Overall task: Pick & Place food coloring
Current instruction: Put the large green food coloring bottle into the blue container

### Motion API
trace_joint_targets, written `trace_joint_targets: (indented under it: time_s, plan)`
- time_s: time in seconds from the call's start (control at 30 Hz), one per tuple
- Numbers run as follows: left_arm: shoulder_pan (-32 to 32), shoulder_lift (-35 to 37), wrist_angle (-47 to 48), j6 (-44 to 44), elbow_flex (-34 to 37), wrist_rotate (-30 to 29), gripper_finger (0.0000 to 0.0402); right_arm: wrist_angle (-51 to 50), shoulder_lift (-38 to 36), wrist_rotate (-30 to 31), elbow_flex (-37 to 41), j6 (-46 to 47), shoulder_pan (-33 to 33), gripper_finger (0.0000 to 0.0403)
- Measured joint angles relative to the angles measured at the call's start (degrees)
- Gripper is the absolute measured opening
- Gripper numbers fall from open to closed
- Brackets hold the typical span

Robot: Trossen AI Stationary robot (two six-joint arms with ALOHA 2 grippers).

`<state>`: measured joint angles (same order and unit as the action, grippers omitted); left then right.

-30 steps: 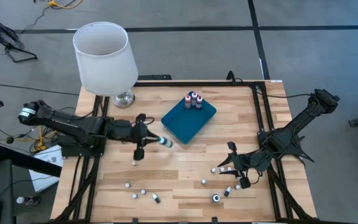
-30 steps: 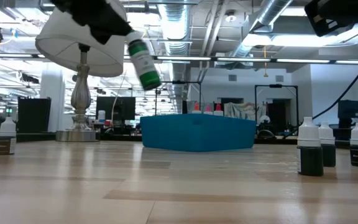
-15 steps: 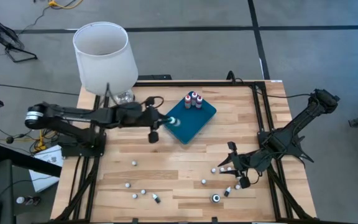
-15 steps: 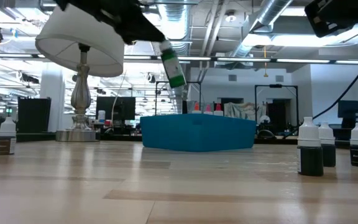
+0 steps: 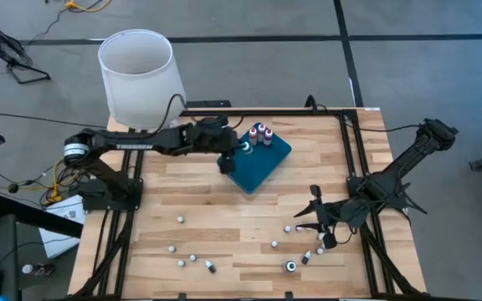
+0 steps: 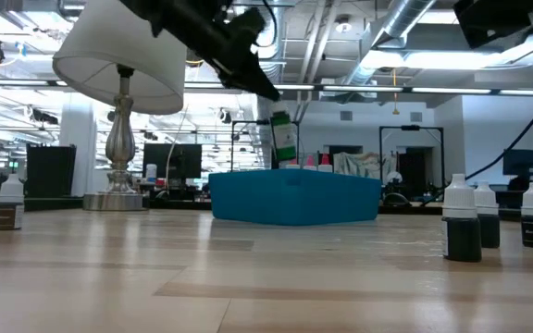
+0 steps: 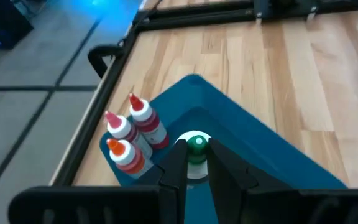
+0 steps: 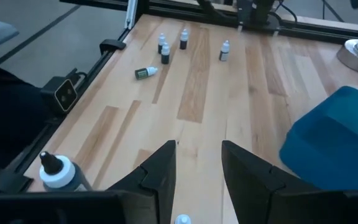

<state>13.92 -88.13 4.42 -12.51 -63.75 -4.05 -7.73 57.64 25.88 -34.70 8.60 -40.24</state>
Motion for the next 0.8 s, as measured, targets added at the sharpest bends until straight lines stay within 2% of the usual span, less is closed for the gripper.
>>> trace_joint_targets:
  time_s: [0.2,0.33,0.8]
  plan:
    - [3.7,-5.1,1.8,0.0,-3.4,3.7,0.0043,-0.4,-0.4,1.3,0.0,0.0,-1.7,0.0118]
    - [5.4,-7.7,3.3,-0.4,-5.1,3.8,0.0043,-0.4,-0.4,1.7,0.0,0.4,-2.5,0.0118]
    - [9.9,-11.5,5.1,0.0,-6.7,6.8,0.0035,-1.0,-0.4,1.6,0.0,1.4,-2.5,0.0118]
